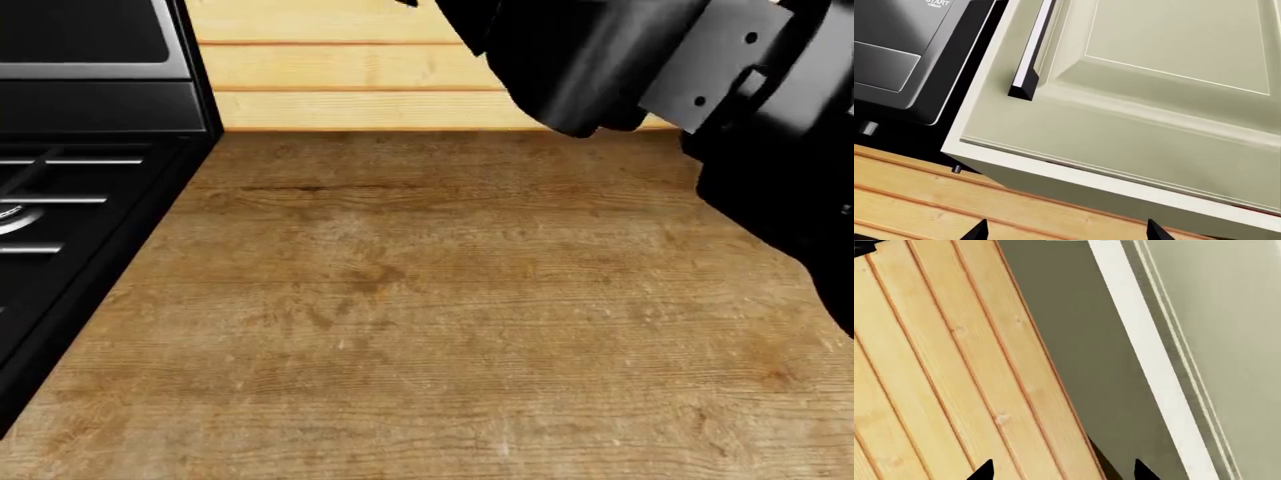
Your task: Pick the garlic, chili pepper from the counter and place them in the cabinet. Then close the cabinet.
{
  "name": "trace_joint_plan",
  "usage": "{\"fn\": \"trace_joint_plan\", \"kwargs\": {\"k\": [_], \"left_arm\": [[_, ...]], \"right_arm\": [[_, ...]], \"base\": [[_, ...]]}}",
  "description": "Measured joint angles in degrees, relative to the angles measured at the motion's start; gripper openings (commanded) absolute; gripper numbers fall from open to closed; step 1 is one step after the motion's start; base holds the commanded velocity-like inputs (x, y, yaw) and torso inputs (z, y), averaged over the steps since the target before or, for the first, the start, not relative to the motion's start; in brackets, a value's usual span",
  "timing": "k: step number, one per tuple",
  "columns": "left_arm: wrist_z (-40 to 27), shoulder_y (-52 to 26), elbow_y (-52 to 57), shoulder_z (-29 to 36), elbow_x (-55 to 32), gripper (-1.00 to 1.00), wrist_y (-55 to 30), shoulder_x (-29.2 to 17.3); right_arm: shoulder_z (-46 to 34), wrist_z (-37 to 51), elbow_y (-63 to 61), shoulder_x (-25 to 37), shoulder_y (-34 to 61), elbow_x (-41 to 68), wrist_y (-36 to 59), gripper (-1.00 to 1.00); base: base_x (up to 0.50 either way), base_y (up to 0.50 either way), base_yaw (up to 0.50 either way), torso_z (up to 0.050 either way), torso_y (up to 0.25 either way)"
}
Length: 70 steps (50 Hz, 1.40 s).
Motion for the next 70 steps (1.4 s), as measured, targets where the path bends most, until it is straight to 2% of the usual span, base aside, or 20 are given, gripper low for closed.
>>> {"fn": "trace_joint_plan", "kwargs": {"k": [8,22,35,50,61,70], "left_arm": [[0.4,0.3,-0.5,0.0,0.1,1.0,0.0,0.5],[0.6,0.8,-0.3,0.0,0.2,1.0,-0.2,0.4],[-0.8,1.5,2.8,0.4,0.9,1.0,-1.4,-1.3],[-3.6,3.1,8.2,1.2,2.3,1.0,-2.4,-4.0],[-6.3,4.7,13.5,1.2,3.1,1.0,-1.8,-7.1],[-7.5,8.0,16.2,1.9,5.6,1.0,0.5,-9.2]], "right_arm": [[2.7,6.2,-4.8,7.4,-3.6,10.4,6.5,1.0],[9.9,17.5,-16.3,16.2,-7.8,21.7,14.6,1.0],[21.5,31.7,-30.8,25.8,-13.9,32.8,17.4,1.0],[36.2,46.9,-50.1,41.2,-27.0,46.8,10.4,1.0],[41.7,50.4,-58.3,49.5,-38.1,47.7,1.2,1.0],[44.4,50.7,-62.1,53.9,-47.7,44.6,-8.2,1.0]], "base": [[0.0,0.0,0.0,0.0,0.0],[0.0,0.0,0.0,0.0,0.0],[0.0,0.0,0.0,0.0,0.0],[0.0,0.0,0.0,0.0,0.0],[0.0,0.0,0.0,0.0,0.0],[0.0,0.0,0.0,0.0,0.0]]}}
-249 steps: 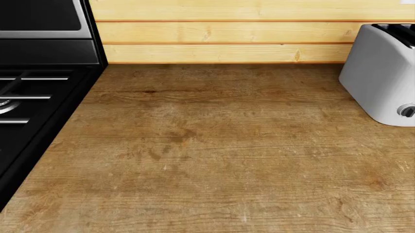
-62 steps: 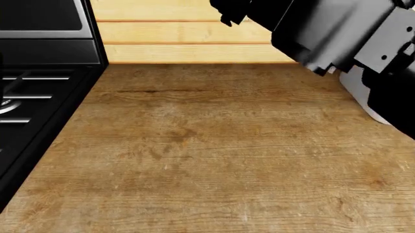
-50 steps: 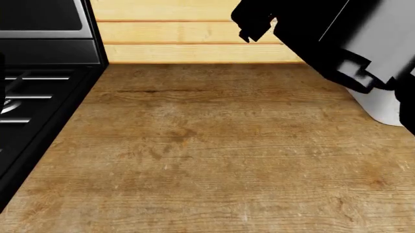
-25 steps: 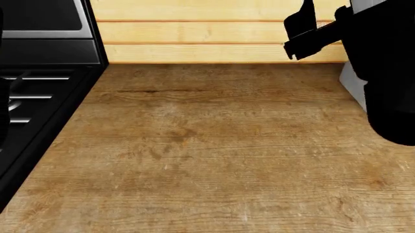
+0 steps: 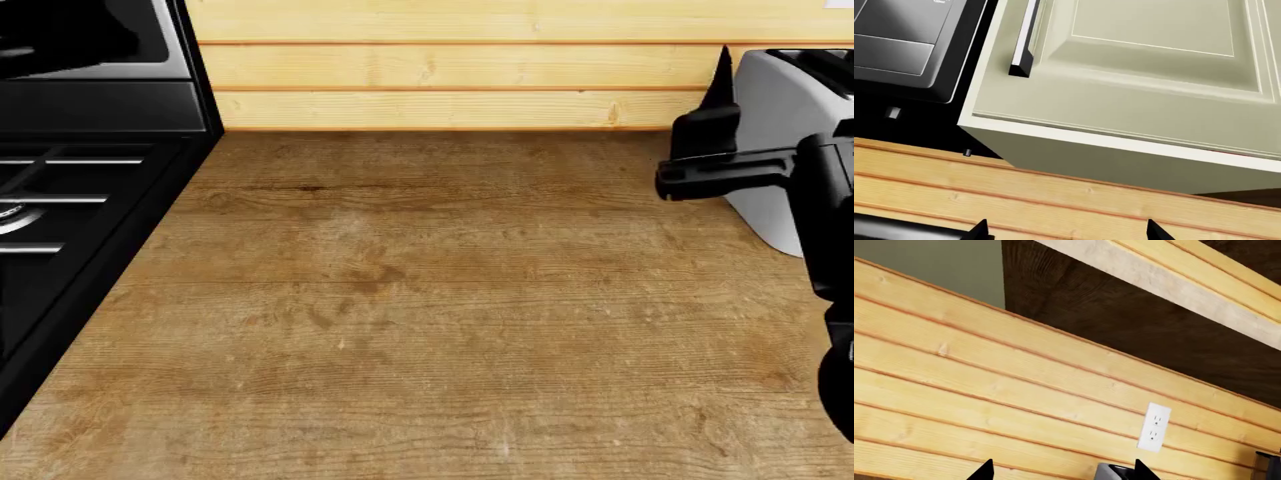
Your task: Pick the garlic, chili pepper from the counter and place them in the cabinet. Then close the cabinet.
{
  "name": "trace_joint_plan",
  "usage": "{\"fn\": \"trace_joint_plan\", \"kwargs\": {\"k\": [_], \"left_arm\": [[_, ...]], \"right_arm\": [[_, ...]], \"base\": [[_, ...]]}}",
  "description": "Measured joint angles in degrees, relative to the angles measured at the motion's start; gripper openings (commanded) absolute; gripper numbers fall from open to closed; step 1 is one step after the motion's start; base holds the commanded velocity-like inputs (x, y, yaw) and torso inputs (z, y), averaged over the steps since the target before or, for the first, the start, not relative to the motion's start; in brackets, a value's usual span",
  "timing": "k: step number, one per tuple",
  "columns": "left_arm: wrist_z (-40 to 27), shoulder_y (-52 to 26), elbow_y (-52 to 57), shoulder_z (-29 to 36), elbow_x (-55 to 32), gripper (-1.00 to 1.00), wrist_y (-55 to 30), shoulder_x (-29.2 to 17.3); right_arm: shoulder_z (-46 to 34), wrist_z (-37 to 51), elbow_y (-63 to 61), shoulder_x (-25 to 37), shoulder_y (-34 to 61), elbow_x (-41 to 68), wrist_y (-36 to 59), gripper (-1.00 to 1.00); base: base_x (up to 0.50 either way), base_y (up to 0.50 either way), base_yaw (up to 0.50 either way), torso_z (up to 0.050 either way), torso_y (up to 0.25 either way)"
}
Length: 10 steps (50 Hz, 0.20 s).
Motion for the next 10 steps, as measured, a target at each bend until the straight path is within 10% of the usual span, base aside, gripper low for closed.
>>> {"fn": "trace_joint_plan", "kwargs": {"k": [10], "left_arm": [[-1.1,5.4,2.1,1.6,4.7,1.0,4.1,-1.6]], "right_arm": [[3.7,1.0,-3.9,5.6,-12.8,-4.8,-14.9,1.0]], "base": [[0.0,0.0,0.0,0.0,0.0]]}}
